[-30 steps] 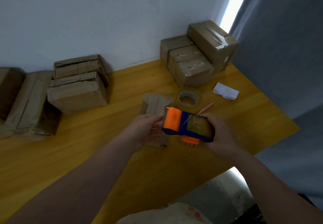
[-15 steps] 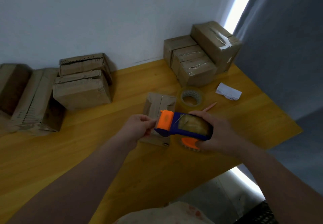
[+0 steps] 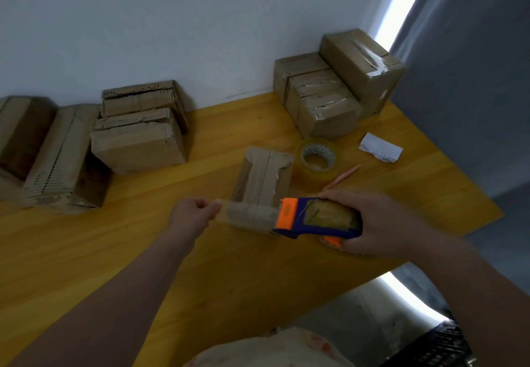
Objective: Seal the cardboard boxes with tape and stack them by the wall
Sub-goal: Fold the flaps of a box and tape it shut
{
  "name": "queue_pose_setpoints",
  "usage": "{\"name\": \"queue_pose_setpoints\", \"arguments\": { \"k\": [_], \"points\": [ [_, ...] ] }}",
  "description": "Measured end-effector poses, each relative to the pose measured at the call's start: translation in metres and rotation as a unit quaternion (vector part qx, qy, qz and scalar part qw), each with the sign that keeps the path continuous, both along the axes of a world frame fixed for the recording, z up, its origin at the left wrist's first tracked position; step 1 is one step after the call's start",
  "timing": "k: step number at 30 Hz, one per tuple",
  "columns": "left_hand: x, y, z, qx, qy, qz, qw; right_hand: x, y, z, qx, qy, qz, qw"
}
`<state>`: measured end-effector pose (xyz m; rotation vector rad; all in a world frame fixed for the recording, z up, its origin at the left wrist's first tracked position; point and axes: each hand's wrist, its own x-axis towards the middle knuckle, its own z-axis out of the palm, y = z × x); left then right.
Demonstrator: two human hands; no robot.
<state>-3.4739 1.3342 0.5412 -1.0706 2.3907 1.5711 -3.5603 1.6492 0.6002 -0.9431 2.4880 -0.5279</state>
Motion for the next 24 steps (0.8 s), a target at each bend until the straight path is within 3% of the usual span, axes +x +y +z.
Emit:
{"name": "queue_pose_setpoints", "arguments": {
  "k": [14, 19, 24],
  "points": [
    [-0.003, 0.009, -0.020, -0.108, -0.007, 0.001, 0.994, 0.003, 0.000, -0.025, 0.024, 0.019, 0.007, 1.000],
    [-0.003, 0.009, -0.028, -0.059, -0.019, -0.002, 0.998, 0.005, -0.002, -0.033, 0.072, 0.048, 0.000, 0.996],
    [-0.002, 0.009, -0.027, 0.007, -0.020, -0.003, 1.000, 0.005, -0.001, -0.038, 0.054, 0.025, -0.010, 0.998]
  ]
}}
